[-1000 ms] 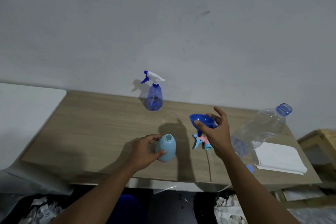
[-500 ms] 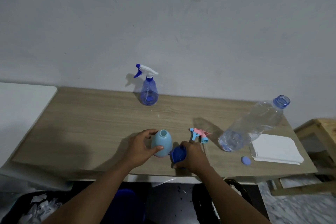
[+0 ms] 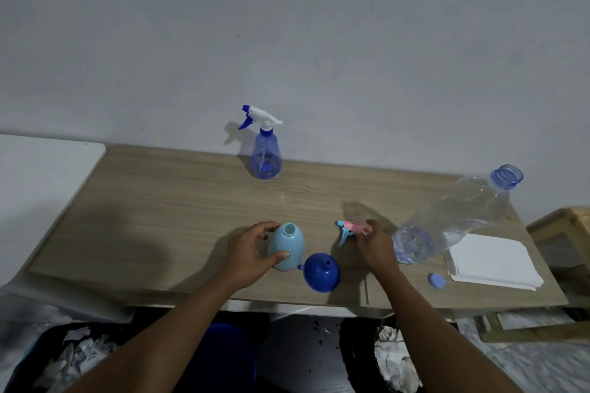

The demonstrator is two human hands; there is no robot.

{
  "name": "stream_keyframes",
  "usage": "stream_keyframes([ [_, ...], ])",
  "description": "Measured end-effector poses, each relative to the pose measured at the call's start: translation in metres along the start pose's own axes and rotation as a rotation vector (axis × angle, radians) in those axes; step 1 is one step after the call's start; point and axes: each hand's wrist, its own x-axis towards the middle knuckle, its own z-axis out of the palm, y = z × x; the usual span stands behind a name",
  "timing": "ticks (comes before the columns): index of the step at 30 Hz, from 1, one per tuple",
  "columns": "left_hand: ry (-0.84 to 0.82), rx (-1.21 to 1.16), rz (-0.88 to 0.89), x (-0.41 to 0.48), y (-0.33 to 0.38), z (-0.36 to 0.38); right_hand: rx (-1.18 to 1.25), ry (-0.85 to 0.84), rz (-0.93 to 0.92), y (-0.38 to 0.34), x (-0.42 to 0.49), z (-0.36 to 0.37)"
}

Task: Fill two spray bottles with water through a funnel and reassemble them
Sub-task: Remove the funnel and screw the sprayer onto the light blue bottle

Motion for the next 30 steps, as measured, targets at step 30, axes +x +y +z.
stream_keyframes([
  [30, -0.023, -0.131, 0.012, -0.006, -0.006, 0.025, 0.91, 0.062, -0.224, -0.127, -0.03, -0.07],
])
